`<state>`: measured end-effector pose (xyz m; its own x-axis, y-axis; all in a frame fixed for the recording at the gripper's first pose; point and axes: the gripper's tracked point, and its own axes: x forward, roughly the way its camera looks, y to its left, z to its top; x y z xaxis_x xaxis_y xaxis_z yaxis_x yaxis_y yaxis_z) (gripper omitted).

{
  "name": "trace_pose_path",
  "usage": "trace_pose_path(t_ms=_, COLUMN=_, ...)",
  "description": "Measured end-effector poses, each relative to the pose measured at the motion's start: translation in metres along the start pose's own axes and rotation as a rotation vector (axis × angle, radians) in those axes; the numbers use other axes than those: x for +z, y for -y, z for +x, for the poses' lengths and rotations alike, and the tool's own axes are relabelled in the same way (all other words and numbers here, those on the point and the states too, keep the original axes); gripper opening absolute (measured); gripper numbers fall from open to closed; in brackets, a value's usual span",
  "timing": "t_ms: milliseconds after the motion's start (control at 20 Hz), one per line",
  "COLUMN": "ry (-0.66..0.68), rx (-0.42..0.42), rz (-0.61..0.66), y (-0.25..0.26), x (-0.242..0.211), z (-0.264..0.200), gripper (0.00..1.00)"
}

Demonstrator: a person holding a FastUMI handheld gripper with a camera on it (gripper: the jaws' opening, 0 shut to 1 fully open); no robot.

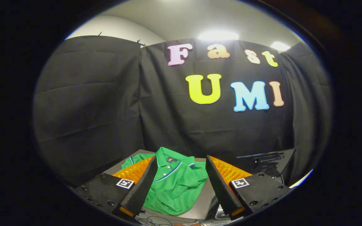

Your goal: Put the clothes into the washing machine and then close the washing machine lid.

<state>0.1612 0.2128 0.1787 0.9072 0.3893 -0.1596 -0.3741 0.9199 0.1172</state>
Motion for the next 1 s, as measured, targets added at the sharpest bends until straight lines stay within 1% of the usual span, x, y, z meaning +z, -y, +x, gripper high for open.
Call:
trace_pose_path(t_ms=250, ry=-0.208, rx=0.053, rz=0.019, y=-0.03, x=-0.013, z=0.036, gripper=0.97)
trace_pose_path(t_ms=450, ry=-0.369, rx=0.074, rz=-0.027, y=-0.051, x=-0.037, z=0.062, gripper=0.97)
trace_pose_path(t_ms=600, ry=-0.457, rx=0.094, rz=-0.008, y=-0.067, x=-0.057, z=0.077, gripper=0.97)
trace_pose_path(t_ms=1000, ry=-0.573, rx=0.027, rz=-0.09, y=-0.065, x=-0.091, z=0.103, gripper=0.97)
